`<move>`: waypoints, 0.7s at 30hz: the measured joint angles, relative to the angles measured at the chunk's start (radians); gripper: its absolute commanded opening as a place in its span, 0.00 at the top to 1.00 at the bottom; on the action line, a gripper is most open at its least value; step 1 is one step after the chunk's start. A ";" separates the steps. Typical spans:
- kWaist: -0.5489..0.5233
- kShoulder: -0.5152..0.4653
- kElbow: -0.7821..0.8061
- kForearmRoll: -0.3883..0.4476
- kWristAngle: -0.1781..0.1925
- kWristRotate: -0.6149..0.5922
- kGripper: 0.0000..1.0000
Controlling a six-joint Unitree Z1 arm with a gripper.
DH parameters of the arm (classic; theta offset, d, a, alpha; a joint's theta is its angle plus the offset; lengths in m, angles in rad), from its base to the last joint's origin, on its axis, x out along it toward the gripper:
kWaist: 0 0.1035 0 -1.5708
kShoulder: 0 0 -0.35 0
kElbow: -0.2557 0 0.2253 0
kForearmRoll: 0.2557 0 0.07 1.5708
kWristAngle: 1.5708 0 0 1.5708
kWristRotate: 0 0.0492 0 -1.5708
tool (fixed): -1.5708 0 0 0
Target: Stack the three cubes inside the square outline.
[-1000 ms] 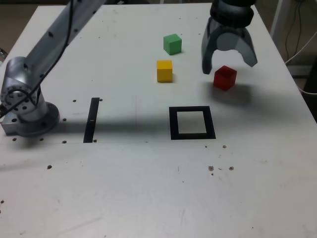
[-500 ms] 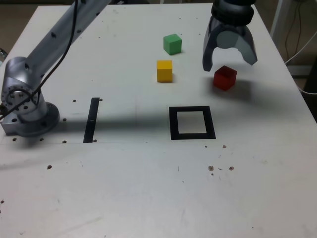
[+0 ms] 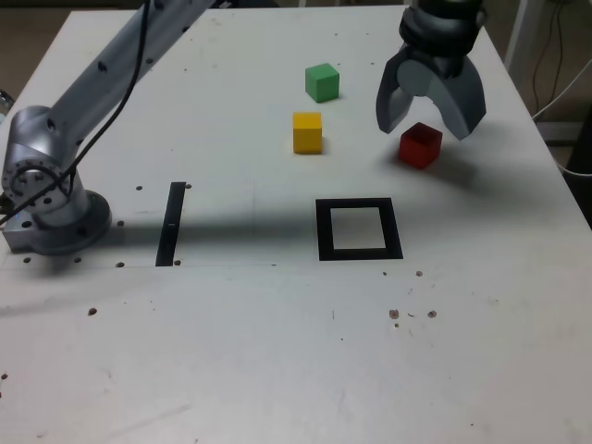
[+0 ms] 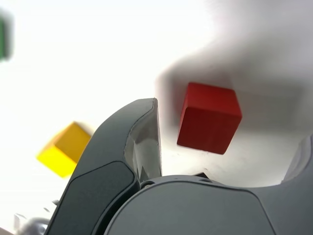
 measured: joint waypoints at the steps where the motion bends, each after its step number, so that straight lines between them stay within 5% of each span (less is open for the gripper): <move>1: 0.000 0.001 0.000 -0.002 0.002 0.017 0.01; 21: -0.018 0.061 0.004 -0.019 0.039 0.001 0.08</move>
